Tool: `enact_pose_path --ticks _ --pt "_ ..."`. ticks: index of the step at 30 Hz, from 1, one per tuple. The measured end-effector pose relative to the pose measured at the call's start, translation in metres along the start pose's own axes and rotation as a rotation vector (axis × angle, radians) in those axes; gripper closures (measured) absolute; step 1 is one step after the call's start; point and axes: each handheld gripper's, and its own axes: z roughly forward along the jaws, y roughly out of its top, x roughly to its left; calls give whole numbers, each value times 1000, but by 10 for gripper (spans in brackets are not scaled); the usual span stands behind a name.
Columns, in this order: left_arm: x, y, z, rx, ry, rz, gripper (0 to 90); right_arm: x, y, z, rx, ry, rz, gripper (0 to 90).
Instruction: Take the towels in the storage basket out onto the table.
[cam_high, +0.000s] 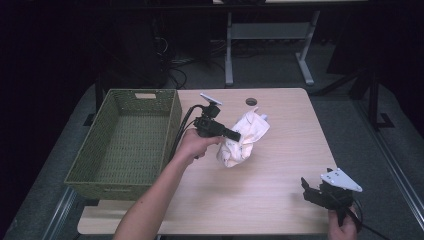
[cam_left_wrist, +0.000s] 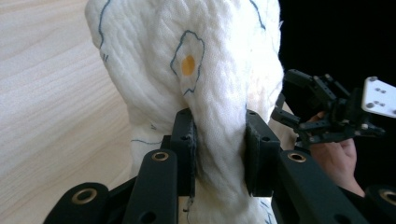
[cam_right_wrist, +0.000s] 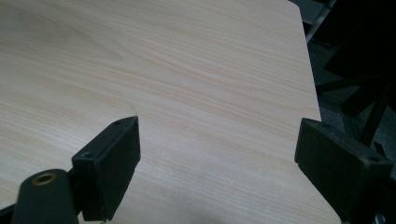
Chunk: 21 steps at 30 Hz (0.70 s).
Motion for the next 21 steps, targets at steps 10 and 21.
enact_pose_path --ticks 10,21 --pt "6 -3 27 21 21 -36 684 0 0 0 -2 4 0 139" --pt "16 -10 50 23 71 -70 667 0 1 -1 0 7 0 139"
